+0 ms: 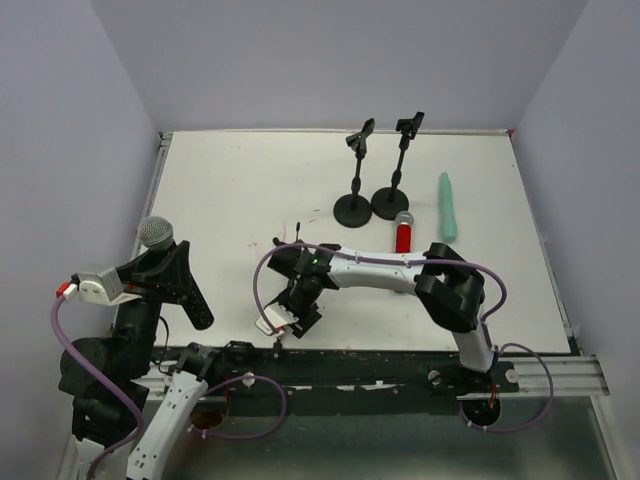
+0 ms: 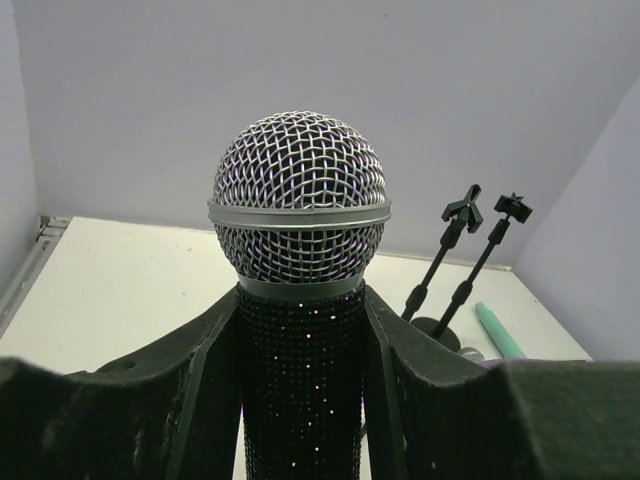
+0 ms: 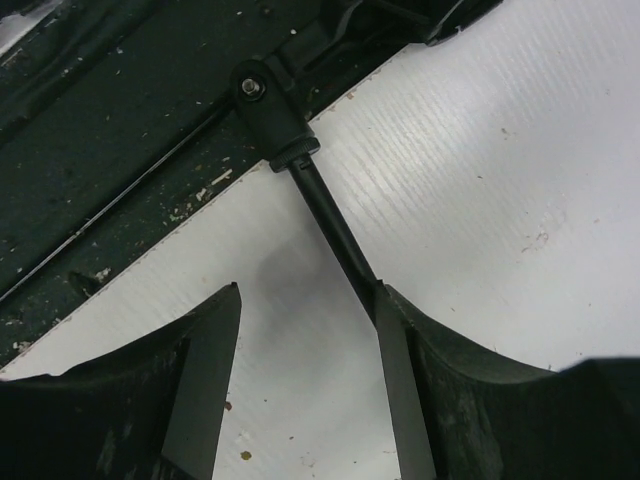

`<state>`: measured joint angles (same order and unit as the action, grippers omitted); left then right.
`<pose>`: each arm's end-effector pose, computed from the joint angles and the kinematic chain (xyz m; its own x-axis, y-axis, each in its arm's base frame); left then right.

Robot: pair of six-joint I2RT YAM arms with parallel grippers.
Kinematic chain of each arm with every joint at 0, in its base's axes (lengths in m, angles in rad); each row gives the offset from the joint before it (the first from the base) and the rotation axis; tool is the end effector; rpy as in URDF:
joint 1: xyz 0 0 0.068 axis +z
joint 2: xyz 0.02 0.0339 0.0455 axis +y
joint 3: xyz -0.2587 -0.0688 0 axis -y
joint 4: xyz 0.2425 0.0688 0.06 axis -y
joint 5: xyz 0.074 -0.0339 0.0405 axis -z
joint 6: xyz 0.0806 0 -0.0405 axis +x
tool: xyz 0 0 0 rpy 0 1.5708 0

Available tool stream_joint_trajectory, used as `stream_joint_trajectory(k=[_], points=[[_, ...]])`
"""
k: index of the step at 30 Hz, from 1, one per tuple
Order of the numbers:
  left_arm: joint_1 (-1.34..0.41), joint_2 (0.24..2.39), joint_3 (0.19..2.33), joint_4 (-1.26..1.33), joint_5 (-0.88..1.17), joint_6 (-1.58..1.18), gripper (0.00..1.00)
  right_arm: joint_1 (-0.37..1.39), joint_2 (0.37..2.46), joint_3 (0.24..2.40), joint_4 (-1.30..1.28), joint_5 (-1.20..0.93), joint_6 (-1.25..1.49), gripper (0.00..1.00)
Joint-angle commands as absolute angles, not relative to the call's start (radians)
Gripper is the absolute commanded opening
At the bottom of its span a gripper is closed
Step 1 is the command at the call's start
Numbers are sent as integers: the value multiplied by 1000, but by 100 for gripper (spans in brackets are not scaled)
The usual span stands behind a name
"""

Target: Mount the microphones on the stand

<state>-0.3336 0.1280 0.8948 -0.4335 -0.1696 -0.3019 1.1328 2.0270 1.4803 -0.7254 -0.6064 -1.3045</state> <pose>0.0436 -0.0007 0.4082 0.2440 -0.3947 -0.8858 0.2562 0.9072 -0.3337 0.1338 0.3940 0.1369 0.6799 -0.4175 -0.6029 -0.6056 -0.7833 -0.1406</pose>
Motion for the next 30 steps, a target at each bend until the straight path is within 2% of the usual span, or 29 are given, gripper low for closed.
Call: stream_joint_trajectory(k=[1, 10, 12, 16, 20, 24, 30], points=[[-327, 104, 925, -488, -172, -325, 0, 1147, 2081, 1517, -695, -508, -1324, 64], [-327, 74, 954, -535, -158, -347, 0, 1183, 2171, 1603, -735, -443, -1361, 61], [-327, 75, 963, -541, -150, -350, 0, 1187, 2184, 1612, -747, -419, -1368, 55], [-327, 74, 980, -551, -127, -360, 0, 1189, 2178, 1614, -765, -377, -1371, 27], [-327, 72, 992, -543, -88, -393, 0, 1187, 2119, 1600, -770, -388, -1352, 13], [-327, 78, 1031, -516, -45, -423, 0, 1166, 2056, 1623, -801, -457, -1299, 6], [-327, 109, 1112, -468, 46, -469, 0, 1069, 1967, 1684, -798, -664, -1131, 5]])
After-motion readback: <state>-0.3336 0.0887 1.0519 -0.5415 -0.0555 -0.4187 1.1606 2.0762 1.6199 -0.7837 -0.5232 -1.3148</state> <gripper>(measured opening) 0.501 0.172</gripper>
